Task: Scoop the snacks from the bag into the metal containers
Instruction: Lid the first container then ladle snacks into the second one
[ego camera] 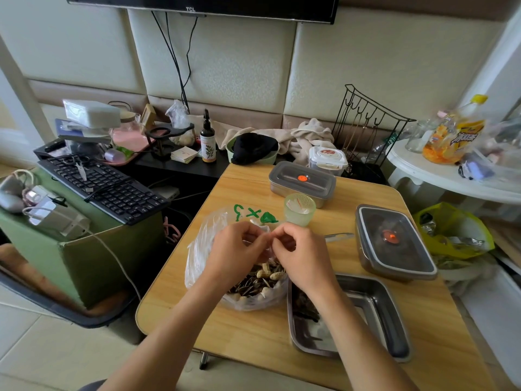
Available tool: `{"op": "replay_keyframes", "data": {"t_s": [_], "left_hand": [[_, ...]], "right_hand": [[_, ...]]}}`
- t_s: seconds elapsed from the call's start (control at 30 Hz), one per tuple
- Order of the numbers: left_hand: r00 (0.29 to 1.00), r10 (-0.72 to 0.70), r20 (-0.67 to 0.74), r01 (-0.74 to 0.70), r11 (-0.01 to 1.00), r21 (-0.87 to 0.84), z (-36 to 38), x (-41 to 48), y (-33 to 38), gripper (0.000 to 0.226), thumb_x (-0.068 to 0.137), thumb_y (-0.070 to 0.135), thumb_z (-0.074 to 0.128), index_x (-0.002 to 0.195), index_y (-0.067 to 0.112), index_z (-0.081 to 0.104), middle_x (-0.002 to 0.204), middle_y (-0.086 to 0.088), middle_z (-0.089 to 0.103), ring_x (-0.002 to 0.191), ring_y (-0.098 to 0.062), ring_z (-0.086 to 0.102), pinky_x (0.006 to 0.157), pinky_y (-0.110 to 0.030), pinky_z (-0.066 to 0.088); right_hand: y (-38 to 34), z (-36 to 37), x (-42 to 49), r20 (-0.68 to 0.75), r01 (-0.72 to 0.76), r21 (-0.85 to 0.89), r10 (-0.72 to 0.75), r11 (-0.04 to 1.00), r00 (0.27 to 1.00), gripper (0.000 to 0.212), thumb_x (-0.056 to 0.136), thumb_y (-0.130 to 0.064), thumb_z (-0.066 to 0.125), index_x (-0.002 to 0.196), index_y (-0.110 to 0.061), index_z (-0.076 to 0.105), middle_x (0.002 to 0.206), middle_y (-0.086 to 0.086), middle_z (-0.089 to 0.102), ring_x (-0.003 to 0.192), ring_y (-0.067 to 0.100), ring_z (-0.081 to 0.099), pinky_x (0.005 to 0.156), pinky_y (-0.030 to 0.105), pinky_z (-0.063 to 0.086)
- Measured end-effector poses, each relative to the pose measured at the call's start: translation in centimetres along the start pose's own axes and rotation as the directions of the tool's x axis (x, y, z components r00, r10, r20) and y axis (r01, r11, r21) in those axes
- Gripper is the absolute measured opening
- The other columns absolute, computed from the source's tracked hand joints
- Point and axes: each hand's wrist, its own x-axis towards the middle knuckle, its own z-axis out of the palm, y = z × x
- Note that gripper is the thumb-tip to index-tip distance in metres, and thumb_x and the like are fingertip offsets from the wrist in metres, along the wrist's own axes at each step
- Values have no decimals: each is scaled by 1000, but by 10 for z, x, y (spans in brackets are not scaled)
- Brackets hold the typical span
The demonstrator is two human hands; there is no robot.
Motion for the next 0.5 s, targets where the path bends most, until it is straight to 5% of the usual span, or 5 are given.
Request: {"op": "replay_keyframes", "data": {"t_s": [0.23,0.5], "left_hand": [[986,63,-156,-29,976,215,7,-2,-2,15,92,14,70,78,18,75,63,4,72,60,-10,72,63,-37,63],[988,43,-148,-19,986,164,14,-5,3,18,93,8,66,76,12,71,62,1,72,56,-10,71,60,-35,62]], "right_hand": [[5,11,-1,-41,85,-177,-94,980,995,14,96,-22,69,82,-22,67,76,-12,66,71,8,63,60,32,55],[5,12,2,-137,44,-152,-65,987,988,20,93,-12,65,76,-18,56,70,-8,60,65,10,58,54,25,45]]}}
